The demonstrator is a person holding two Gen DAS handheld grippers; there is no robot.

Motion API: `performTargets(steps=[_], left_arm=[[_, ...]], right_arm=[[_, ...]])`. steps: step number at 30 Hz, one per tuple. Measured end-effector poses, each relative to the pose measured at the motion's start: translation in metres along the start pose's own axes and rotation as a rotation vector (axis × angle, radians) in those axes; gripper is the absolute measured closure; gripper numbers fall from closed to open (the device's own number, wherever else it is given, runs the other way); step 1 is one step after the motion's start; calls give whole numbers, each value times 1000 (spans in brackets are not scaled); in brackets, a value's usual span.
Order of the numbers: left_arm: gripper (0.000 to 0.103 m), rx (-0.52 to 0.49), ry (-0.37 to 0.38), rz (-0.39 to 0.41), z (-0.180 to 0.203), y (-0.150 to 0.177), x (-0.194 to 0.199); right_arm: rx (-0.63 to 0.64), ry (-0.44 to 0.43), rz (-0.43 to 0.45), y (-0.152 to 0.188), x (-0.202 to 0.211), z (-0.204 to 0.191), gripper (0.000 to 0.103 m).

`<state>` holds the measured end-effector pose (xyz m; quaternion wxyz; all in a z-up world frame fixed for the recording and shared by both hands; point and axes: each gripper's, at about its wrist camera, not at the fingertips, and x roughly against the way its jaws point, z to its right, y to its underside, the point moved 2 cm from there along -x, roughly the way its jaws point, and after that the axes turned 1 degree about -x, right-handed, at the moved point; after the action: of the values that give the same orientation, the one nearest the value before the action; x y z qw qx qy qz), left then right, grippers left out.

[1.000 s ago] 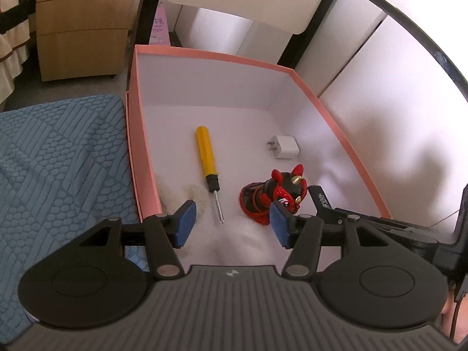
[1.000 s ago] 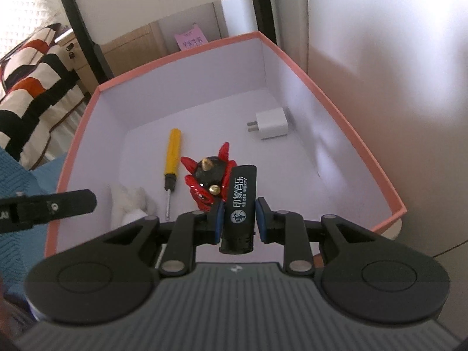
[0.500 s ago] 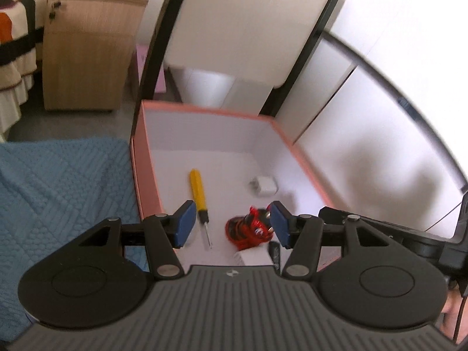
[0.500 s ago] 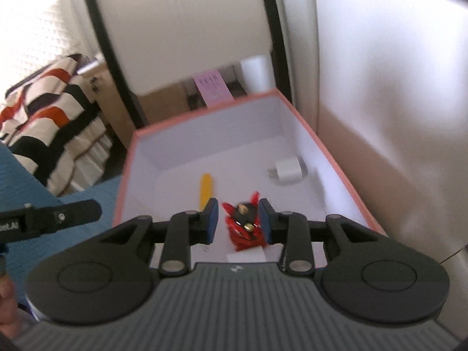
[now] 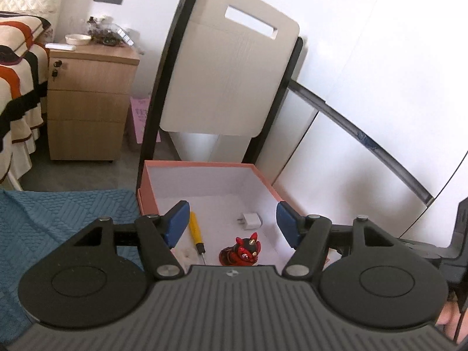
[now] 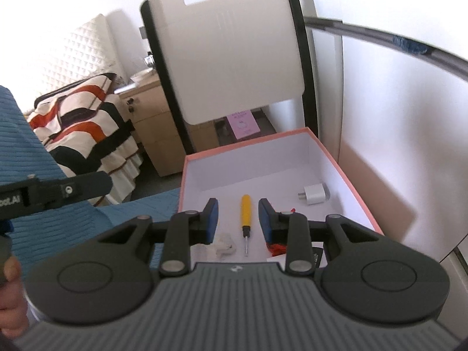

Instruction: Organize rigid objects

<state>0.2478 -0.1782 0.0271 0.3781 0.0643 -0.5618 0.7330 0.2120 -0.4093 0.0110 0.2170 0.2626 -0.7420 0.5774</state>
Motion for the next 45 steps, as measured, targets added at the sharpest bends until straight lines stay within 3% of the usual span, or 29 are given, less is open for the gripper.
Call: performTargets(steps=[10,17,31,39,41,43,45], left_arm=[[30,-17,-14,37,8,8,44],[28,-26,-35,60,13,24,68],[22,-44,-63,67,16,44,85],[6,-33,-85,34,12,52,76],[2,-29,-98,26,10,53,73],[1,-22,-112,16,8,53,71],[0,-16,-119,9,6,53,68]], right_arm=[[21,-48,20,16,36,-18,70],[65,-29,44,31,56,-27,70],[47,-10,9,60,62,-27,70],[47,4,-7,64,55,-25,69],[49,11,-6,64,54,-24,58],[46,8,-2,64,54,-22,11],[37,5,11,63,55,-19,7]])
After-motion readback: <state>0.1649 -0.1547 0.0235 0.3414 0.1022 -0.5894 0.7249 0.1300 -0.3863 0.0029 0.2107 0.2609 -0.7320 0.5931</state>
